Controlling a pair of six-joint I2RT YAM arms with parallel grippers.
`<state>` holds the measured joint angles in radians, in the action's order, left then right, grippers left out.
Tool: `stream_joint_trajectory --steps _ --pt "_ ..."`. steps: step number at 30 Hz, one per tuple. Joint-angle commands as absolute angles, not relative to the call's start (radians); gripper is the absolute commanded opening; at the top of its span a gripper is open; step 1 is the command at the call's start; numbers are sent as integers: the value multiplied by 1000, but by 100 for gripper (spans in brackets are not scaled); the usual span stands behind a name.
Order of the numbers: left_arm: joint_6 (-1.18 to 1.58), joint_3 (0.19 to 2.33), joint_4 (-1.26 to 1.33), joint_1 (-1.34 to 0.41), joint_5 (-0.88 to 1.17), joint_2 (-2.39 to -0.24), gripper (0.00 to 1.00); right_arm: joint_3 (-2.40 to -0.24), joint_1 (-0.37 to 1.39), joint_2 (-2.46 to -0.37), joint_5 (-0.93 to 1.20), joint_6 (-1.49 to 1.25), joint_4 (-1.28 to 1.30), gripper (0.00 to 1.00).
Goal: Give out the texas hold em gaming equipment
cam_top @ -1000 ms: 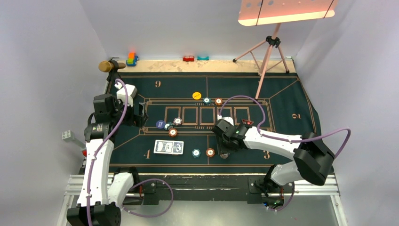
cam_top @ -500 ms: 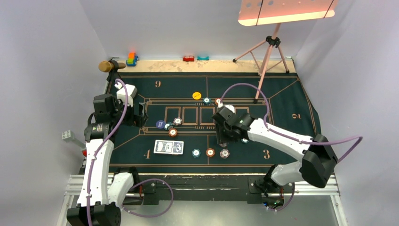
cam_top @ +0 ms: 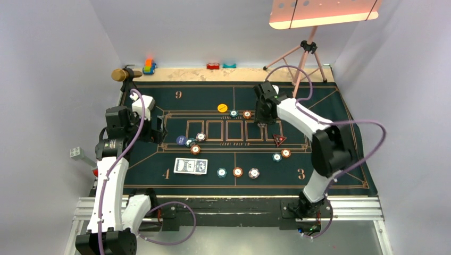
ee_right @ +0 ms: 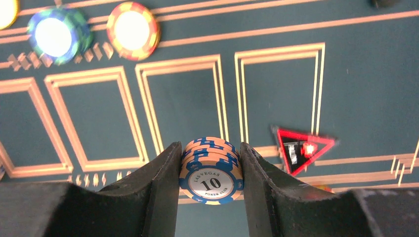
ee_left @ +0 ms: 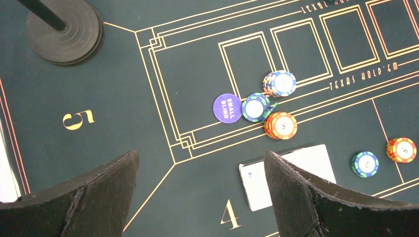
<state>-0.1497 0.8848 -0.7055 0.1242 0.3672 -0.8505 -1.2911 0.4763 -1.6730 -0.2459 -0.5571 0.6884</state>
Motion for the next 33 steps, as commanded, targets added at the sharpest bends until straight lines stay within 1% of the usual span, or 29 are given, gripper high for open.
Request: stream_joint_trajectory --steps 1,9,14,16,17,18,24,27,29,33 --pt "-165 876 -691 134 381 -840 100 -1435 436 -1830 -284 -506 636 20" --pt "-168 874 -688 134 380 -839 100 -1650 380 -2057 -278 -494 656 20" --pt "-169 873 -688 134 381 -836 100 -1699 365 -2134 -256 -494 651 22" --pt "-170 872 -689 135 382 -834 100 -1705 361 -2157 -248 -495 651 24" --pt "-169 871 -687 135 381 -835 100 -1710 359 -2167 -242 -496 654 26" --pt "-169 873 -688 134 380 -837 100 -1714 359 -2174 -234 -493 655 30" --pt "-169 872 -688 133 380 -834 100 -1741 358 -2193 -218 -479 672 61" --pt "-167 871 -688 135 380 -834 100 -1744 359 -2174 -224 -478 680 73" --pt "-168 872 -688 134 379 -832 100 -1752 359 -2156 -231 -476 695 75" --pt "-168 870 -689 133 382 -827 100 -1761 359 -2077 -245 -486 718 76"
